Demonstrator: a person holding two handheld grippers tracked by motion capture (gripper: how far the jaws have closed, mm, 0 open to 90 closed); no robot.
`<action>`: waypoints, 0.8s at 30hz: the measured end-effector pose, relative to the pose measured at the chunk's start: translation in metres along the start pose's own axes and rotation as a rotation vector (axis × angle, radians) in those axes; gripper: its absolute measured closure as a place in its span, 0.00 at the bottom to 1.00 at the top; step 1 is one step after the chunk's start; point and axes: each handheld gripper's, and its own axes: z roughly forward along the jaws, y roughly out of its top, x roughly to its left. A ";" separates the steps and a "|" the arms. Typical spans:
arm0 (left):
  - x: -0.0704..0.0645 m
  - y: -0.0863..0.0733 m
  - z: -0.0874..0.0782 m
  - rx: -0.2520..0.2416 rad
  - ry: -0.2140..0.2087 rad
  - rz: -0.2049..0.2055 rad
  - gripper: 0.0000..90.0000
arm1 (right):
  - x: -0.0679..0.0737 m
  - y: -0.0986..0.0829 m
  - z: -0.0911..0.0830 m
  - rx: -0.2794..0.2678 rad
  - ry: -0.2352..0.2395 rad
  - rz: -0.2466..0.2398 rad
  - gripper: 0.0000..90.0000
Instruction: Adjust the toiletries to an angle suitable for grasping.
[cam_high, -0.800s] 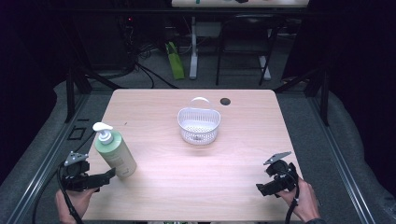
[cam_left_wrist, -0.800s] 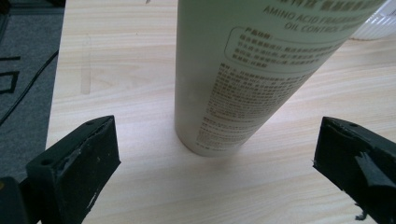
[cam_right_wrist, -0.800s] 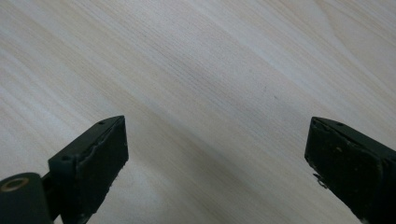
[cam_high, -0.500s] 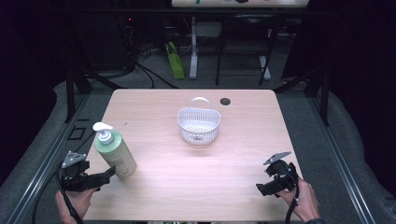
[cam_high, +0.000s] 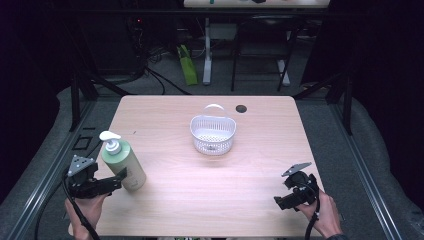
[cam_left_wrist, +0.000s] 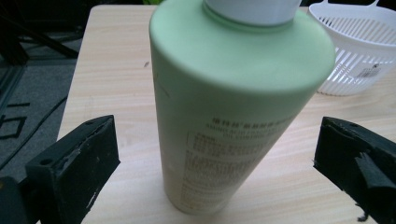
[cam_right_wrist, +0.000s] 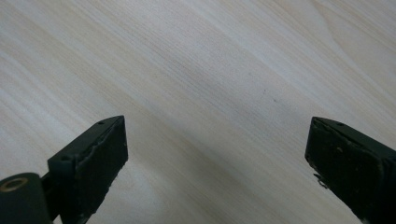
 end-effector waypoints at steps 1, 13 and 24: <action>0.000 0.001 0.000 -0.012 -0.005 0.003 0.00 | 0.000 0.000 0.000 0.001 0.001 -0.002 0.06; -0.006 0.016 0.008 -0.095 0.019 0.042 0.00 | 0.000 0.000 0.001 0.001 0.008 0.002 0.06; -0.010 0.018 0.018 -0.103 0.007 0.061 0.03 | -0.001 0.000 0.000 0.001 0.008 0.001 0.07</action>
